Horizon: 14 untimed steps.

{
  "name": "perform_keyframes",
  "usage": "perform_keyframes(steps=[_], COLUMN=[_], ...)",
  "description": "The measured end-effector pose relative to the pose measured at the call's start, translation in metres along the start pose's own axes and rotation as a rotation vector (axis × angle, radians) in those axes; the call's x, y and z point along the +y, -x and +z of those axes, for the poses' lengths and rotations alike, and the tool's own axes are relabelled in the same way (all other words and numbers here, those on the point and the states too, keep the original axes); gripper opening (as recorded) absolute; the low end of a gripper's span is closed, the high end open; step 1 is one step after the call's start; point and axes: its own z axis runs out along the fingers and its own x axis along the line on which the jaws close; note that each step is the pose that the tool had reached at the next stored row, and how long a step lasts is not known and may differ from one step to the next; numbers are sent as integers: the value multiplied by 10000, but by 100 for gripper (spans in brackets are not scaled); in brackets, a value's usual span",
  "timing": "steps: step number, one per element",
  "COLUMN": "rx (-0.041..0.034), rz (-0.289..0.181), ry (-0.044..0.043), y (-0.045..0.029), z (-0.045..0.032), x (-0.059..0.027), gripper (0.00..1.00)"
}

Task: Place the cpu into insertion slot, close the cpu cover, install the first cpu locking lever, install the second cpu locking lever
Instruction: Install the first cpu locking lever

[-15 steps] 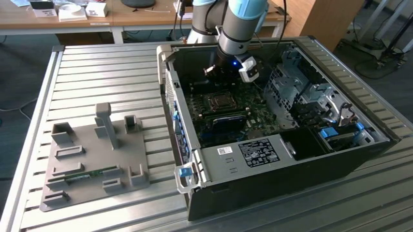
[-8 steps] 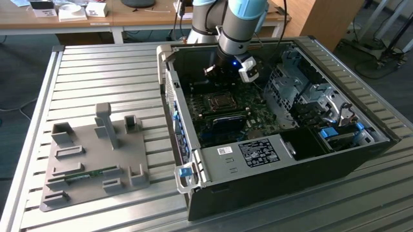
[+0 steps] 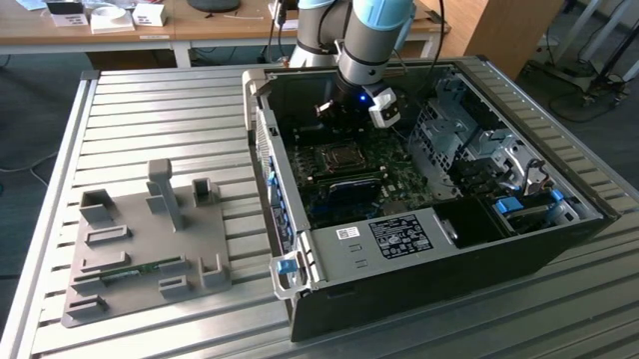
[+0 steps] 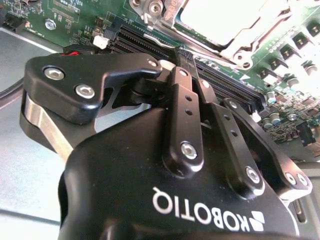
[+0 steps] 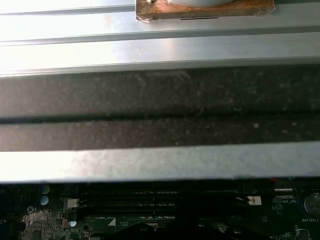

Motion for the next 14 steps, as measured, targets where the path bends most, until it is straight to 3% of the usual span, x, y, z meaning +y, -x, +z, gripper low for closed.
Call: perform_keyframes(steps=[14], rx=[-46], rz=[207], ry=[-30], y=[-8], z=[6], x=[4], gripper=[11])
